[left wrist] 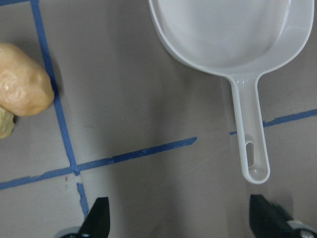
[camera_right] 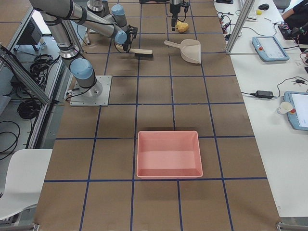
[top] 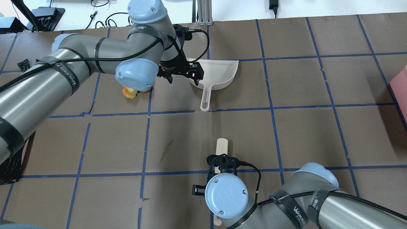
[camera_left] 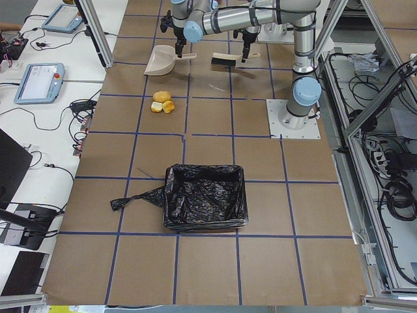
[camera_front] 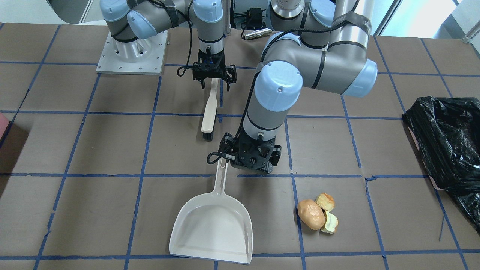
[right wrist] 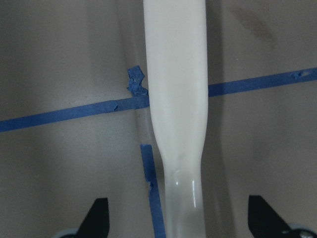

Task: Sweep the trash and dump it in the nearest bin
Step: 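Grasp the white dustpan handle with the left gripper, then lift the dustpan with the left gripper and place it beside the food items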

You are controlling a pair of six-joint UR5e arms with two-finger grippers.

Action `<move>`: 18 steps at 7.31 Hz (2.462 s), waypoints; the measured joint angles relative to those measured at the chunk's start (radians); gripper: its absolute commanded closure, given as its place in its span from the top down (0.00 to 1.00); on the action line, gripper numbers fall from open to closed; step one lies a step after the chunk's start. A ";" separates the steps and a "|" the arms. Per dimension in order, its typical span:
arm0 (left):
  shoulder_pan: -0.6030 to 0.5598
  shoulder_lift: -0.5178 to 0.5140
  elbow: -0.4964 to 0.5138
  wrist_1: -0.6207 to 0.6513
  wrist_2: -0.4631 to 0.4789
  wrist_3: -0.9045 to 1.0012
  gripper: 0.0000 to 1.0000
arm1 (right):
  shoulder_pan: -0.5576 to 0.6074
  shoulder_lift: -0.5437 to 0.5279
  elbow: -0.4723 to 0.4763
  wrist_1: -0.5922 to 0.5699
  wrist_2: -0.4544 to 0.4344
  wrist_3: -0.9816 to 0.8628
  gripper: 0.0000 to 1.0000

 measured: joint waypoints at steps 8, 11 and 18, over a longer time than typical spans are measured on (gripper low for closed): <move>-0.125 -0.121 -0.034 0.158 0.060 -0.187 0.92 | 0.054 -0.053 0.057 -0.019 -0.061 0.039 0.96; -0.111 -0.118 -0.054 0.169 0.055 -0.174 0.82 | 0.057 -0.104 0.089 -0.024 -0.064 0.043 0.97; -0.104 -0.116 -0.058 0.163 0.050 -0.177 0.18 | 0.060 -0.012 0.047 -0.089 -0.067 0.053 0.93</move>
